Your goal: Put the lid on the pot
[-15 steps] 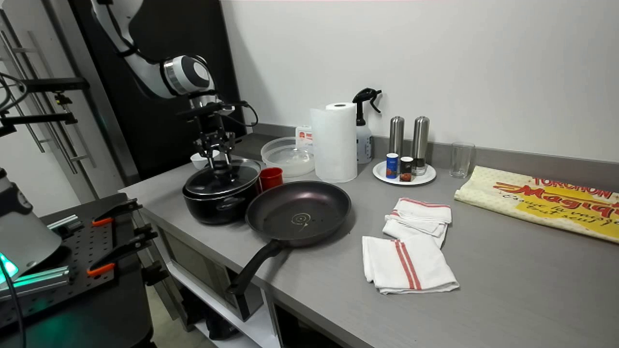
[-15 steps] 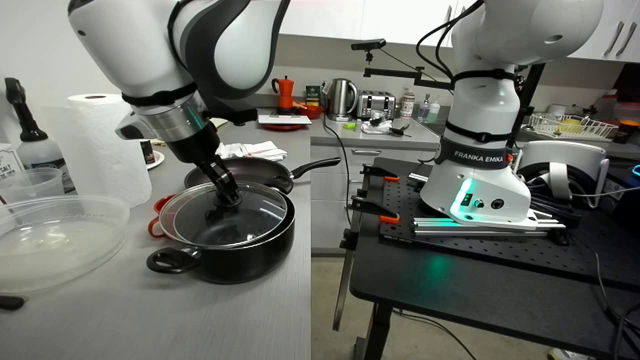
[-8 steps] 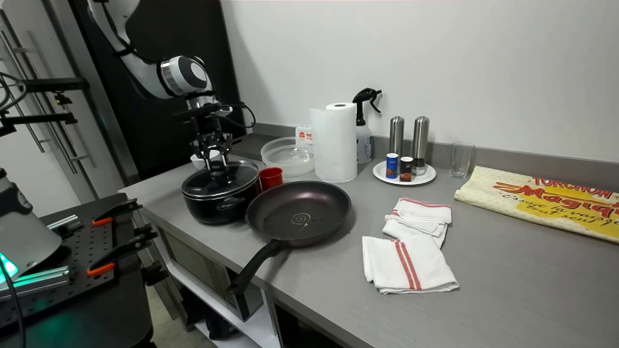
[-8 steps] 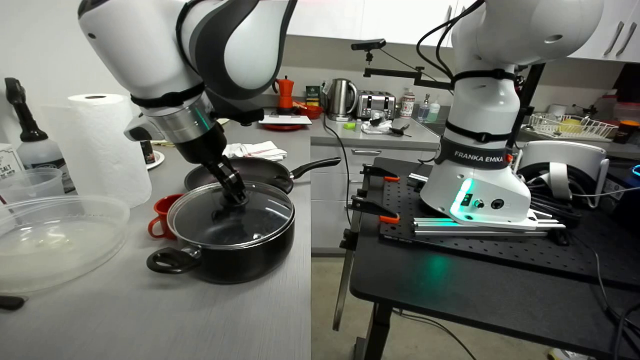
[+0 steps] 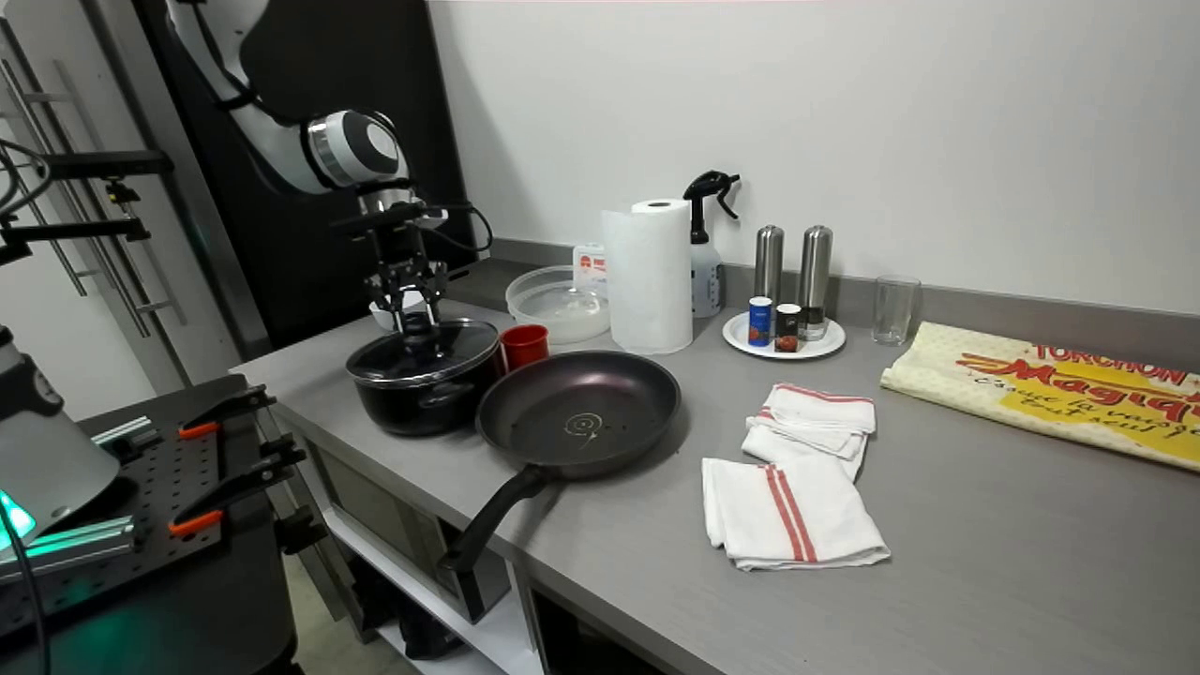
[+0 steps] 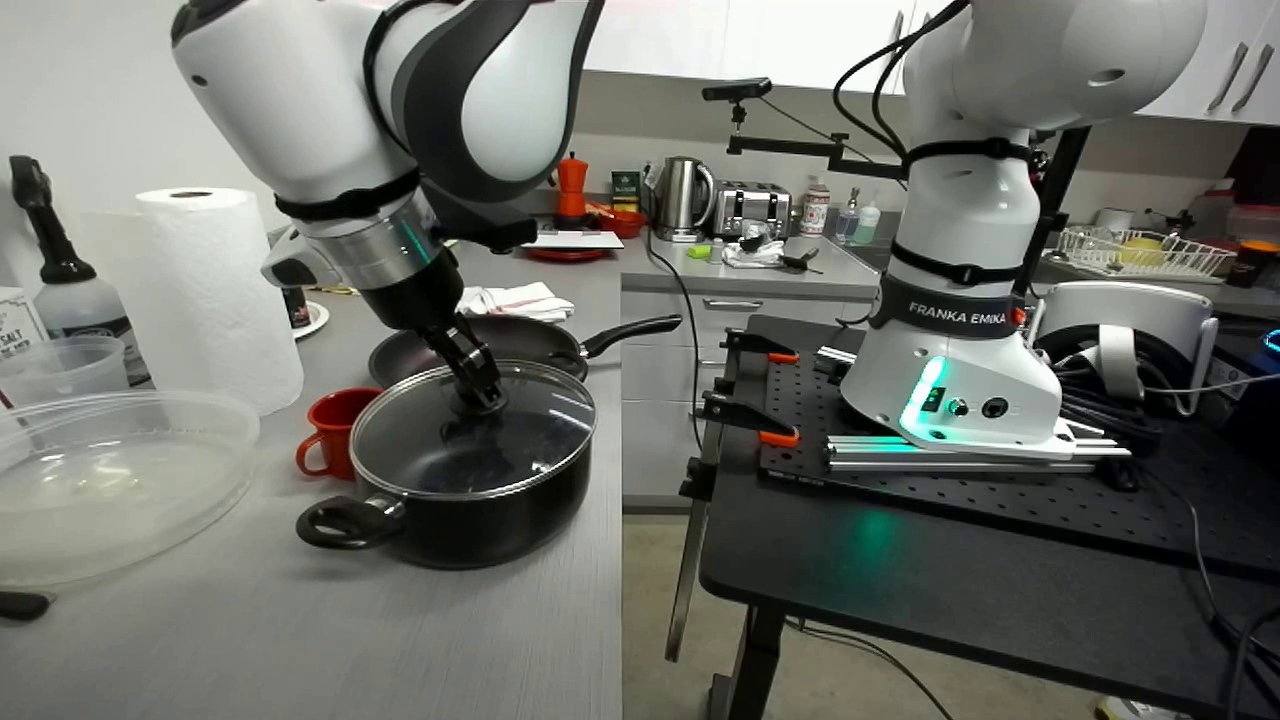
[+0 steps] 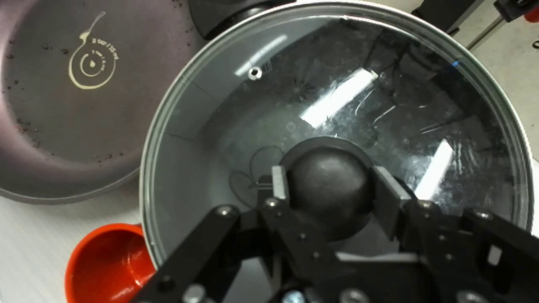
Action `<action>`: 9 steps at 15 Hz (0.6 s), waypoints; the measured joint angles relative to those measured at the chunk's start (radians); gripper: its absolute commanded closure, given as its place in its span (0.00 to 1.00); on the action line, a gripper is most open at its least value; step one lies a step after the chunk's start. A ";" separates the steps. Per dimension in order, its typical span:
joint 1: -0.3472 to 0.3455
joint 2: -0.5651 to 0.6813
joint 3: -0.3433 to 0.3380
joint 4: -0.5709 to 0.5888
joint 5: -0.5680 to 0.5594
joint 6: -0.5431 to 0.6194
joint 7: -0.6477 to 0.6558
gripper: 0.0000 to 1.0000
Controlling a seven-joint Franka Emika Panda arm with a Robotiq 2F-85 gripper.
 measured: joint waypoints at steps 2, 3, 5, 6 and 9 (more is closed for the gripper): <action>0.000 -0.001 0.000 0.000 0.000 -0.001 0.001 0.11; 0.000 -0.002 0.000 0.000 0.001 -0.001 0.001 0.03; 0.000 -0.006 0.000 0.000 0.001 -0.002 0.002 0.00; 0.000 -0.008 0.000 0.000 0.001 -0.002 0.002 0.00; 0.000 -0.011 0.000 0.000 0.001 -0.002 0.003 0.00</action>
